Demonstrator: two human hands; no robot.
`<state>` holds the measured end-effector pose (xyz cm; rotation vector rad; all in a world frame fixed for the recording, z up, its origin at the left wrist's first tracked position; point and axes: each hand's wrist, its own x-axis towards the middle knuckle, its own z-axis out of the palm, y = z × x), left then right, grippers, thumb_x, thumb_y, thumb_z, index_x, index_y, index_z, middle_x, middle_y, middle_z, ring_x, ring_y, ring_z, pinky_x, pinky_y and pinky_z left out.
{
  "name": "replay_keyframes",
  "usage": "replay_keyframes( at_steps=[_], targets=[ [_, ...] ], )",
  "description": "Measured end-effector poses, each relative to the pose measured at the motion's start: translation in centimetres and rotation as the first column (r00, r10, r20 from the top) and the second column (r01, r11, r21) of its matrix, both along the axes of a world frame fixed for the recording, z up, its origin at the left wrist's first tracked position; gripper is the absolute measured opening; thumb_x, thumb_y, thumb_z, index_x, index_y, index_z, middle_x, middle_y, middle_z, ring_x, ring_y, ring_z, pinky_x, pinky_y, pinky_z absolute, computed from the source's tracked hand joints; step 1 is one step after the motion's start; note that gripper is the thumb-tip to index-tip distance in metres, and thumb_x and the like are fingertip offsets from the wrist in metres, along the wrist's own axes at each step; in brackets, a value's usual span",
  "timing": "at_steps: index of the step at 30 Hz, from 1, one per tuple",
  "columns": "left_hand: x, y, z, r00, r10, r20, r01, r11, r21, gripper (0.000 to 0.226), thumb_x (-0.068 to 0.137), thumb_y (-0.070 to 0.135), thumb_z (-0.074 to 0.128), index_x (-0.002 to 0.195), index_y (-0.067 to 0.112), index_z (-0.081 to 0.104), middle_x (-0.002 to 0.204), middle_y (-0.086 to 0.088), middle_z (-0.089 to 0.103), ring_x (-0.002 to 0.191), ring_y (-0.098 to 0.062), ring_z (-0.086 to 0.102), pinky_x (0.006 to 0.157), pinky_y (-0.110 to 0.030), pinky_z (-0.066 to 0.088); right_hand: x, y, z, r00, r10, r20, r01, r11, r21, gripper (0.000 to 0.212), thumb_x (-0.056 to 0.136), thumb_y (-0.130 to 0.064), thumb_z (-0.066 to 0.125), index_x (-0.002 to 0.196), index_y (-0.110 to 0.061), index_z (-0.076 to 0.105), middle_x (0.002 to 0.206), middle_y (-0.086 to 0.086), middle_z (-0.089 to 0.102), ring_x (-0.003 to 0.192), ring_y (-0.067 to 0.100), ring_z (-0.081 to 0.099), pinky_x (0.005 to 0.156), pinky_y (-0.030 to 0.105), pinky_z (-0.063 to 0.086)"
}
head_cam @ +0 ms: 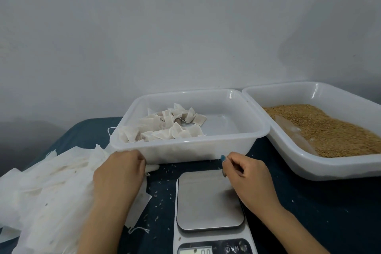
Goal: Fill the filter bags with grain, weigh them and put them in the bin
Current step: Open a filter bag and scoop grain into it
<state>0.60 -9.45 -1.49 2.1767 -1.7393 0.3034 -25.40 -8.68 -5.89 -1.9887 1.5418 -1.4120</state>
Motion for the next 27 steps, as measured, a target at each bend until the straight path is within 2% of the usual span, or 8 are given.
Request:
replay_keyframes(
  at_steps=[3, 5, 7, 9, 13, 16, 19, 27],
  targets=[
    [0.1, 0.6, 0.5, 0.991, -0.073, -0.116, 0.060, 0.992, -0.111, 0.018, 0.094, 0.049, 0.055, 0.088, 0.037, 0.068, 0.084, 0.013, 0.066, 0.081, -0.016, 0.058, 0.059, -0.029, 0.038, 0.0, -0.1, -0.1, 1.000, -0.001, 0.001, 0.001, 1.000, 0.003, 0.038, 0.094, -0.033, 0.056, 0.057, -0.025, 0.051, 0.047, -0.016, 0.048, 0.045, 0.006, 0.044, 0.048, 0.013, 0.035],
    [0.2, 0.9, 0.8, 0.986, -0.091, -0.138, 0.074, 0.990, -0.121, 0.014, 0.091, 0.049, 0.061, 0.093, 0.038, 0.068, 0.093, 0.013, 0.069, 0.091, -0.016, 0.061, 0.063, -0.030, 0.040, 0.0, -0.1, -0.1, 1.000, -0.001, 0.000, 0.001, 1.000, 0.005, 0.038, 0.094, -0.033, 0.056, 0.057, -0.025, 0.051, 0.047, -0.016, 0.048, 0.045, 0.006, 0.044, 0.048, 0.014, 0.035],
    [0.5, 0.9, 0.9, 0.986, -0.077, -0.151, 0.064, 0.994, -0.090, 0.011, 0.089, 0.035, 0.069, 0.100, 0.035, 0.069, 0.101, 0.010, 0.070, 0.098, -0.018, 0.060, 0.068, -0.030, 0.038, 0.0, -0.1, -0.1, 1.000, 0.000, 0.000, 0.000, 1.000, 0.005, 0.038, 0.094, -0.032, 0.057, 0.057, -0.025, 0.051, 0.046, -0.016, 0.047, 0.045, 0.007, 0.043, 0.048, 0.014, 0.035],
    [0.8, 0.9, 0.8, 0.986, -0.066, -0.155, 0.065, 0.998, -0.013, 0.025, 0.086, 0.024, 0.072, 0.109, 0.034, 0.068, 0.111, 0.007, 0.069, 0.106, -0.020, 0.058, 0.073, -0.029, 0.039, 0.0, 0.0, -0.1, 1.000, -0.001, -0.005, 0.001, 1.000, 0.003, 0.038, 0.094, -0.031, 0.057, 0.057, -0.025, 0.051, 0.046, -0.016, 0.047, 0.045, 0.006, 0.043, 0.047, 0.013, 0.035],
    [0.8, 1.0, 0.7, 0.985, -0.043, -0.165, 0.064, 0.990, 0.125, 0.043, 0.084, 0.033, 0.073, 0.126, 0.035, 0.062, 0.128, 0.009, 0.062, 0.120, -0.018, 0.055, 0.089, -0.031, 0.045, 0.0, -0.1, -0.1, 1.000, -0.006, -0.008, 0.006, 1.000, 0.001, 0.038, 0.094, -0.031, 0.058, 0.057, -0.027, 0.051, 0.047, -0.017, 0.048, 0.045, 0.006, 0.045, 0.048, 0.012, 0.035],
    [0.7, 1.1, 1.1, 0.970, -0.027, -0.240, 0.022, 0.999, -0.024, 0.015, 0.090, 0.024, 0.065, 0.102, 0.031, 0.071, 0.108, 0.004, 0.070, 0.100, -0.023, 0.059, 0.072, -0.033, 0.041, 0.0, -0.1, -0.1, 1.000, -0.007, -0.014, 0.007, 1.000, 0.006, 0.038, 0.094, -0.032, 0.057, 0.057, -0.025, 0.052, 0.047, -0.015, 0.047, 0.045, 0.007, 0.043, 0.048, 0.015, 0.035],
    [0.7, 1.4, 1.4, 0.961, -0.004, -0.276, -0.039, 0.988, -0.147, 0.011, 0.091, 0.016, 0.062, 0.085, 0.025, 0.066, 0.087, 0.001, 0.069, 0.078, -0.021, 0.050, 0.063, -0.033, 0.034, 0.1, -0.1, -0.1, 1.000, -0.005, -0.012, 0.005, 1.000, 0.002, 0.038, 0.094, -0.030, 0.058, 0.057, -0.025, 0.051, 0.046, -0.015, 0.047, 0.045, 0.007, 0.043, 0.048, 0.014, 0.034],
    [0.3, 1.4, 1.3, 0.958, 0.049, -0.284, -0.094, 0.985, -0.146, 0.013, 0.100, 0.021, 0.042, 0.097, 0.009, 0.047, 0.066, -0.008, 0.053, 0.066, -0.033, 0.050, 0.059, -0.038, 0.037, 0.0, 0.0, -0.1, 1.000, -0.010, -0.011, 0.010, 1.000, 0.008, 0.040, 0.095, -0.027, 0.060, 0.056, -0.030, 0.049, 0.046, -0.017, 0.048, 0.045, 0.005, 0.045, 0.048, 0.011, 0.035]
  ],
)
